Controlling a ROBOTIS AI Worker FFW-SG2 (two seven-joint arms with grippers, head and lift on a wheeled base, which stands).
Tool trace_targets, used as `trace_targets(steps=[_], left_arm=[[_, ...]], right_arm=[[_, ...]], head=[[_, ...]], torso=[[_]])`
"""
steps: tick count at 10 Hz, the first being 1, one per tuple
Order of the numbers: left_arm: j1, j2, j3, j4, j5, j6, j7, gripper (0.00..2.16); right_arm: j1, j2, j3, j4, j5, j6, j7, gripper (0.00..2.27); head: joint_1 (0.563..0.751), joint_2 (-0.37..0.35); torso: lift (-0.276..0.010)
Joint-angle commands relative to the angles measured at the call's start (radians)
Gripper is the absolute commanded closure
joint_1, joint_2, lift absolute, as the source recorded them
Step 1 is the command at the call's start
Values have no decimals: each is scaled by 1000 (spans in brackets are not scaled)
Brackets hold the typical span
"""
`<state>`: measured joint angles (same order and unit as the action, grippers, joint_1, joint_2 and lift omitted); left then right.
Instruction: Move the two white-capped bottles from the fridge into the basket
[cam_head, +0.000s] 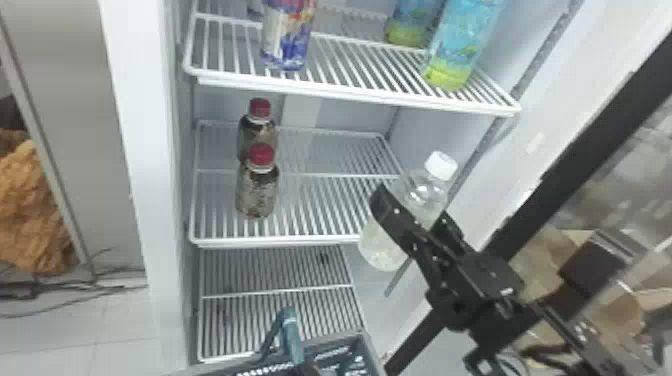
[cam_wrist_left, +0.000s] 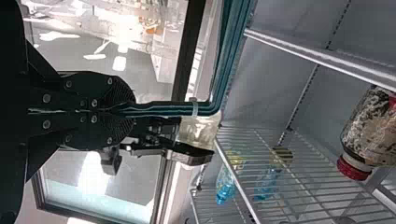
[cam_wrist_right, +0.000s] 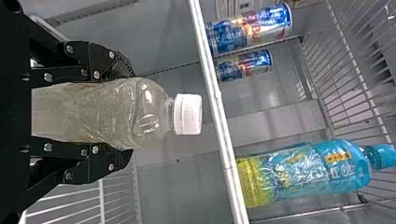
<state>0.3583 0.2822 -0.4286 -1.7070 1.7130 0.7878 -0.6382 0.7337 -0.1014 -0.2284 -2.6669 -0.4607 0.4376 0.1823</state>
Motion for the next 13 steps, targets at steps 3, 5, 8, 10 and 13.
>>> trace_targets(steps=[3, 5, 8, 10, 13], left_arm=[[0, 0, 2, 0, 0, 0, -1, 1119], [2, 0, 4, 0, 0, 0, -1, 1119], [0, 3, 0, 0, -4, 2, -1, 1119], [-2, 3, -4, 0, -4, 5, -1, 1119], [-5, 5, -4, 0, -2, 5, -1, 1119]], right_arm=[[98, 20, -37, -142, 20, 183, 19, 817], [140, 28, -47, -201, 26, 316, 20, 817], [135, 37, -71, -240, 20, 608, 13, 818], [120, 37, -75, -223, -32, 686, -1, 818], [88, 35, -79, -164, -100, 753, -3, 818]], head=[[695, -350], [695, -350], [695, -350], [695, -350], [695, -350]], torso=[[-260], [-260], [-260], [-260], [-260]])
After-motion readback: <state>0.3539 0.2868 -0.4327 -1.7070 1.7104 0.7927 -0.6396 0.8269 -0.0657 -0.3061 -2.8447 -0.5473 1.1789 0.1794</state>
